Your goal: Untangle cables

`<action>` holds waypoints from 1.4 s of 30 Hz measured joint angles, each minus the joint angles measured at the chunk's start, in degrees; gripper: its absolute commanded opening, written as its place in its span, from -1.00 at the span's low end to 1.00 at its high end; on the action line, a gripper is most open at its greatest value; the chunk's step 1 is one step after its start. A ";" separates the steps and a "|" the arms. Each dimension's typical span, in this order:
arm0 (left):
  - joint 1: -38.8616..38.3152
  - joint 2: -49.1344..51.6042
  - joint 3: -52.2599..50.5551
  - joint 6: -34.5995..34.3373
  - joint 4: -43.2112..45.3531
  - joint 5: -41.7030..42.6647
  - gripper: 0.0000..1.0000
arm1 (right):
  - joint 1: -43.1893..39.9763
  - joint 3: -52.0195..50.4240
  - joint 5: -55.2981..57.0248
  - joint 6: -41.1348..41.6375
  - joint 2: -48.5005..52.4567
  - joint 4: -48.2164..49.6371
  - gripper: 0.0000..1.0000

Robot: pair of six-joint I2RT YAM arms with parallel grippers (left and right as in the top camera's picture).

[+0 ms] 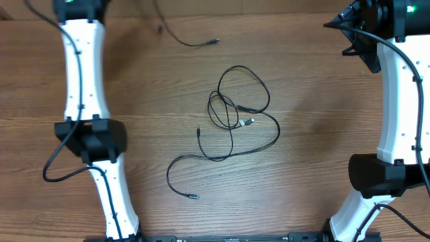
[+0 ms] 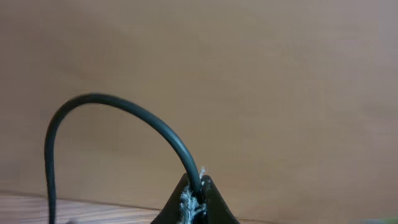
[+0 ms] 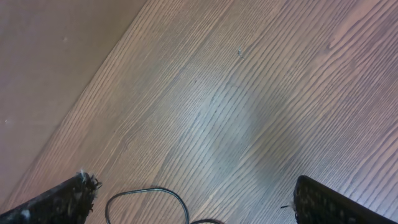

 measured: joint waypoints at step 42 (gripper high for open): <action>2.36 17.00 -0.70 13.62 -24.65 -14.78 0.68 | 0.00 0.00 0.00 0.00 -0.02 0.00 1.00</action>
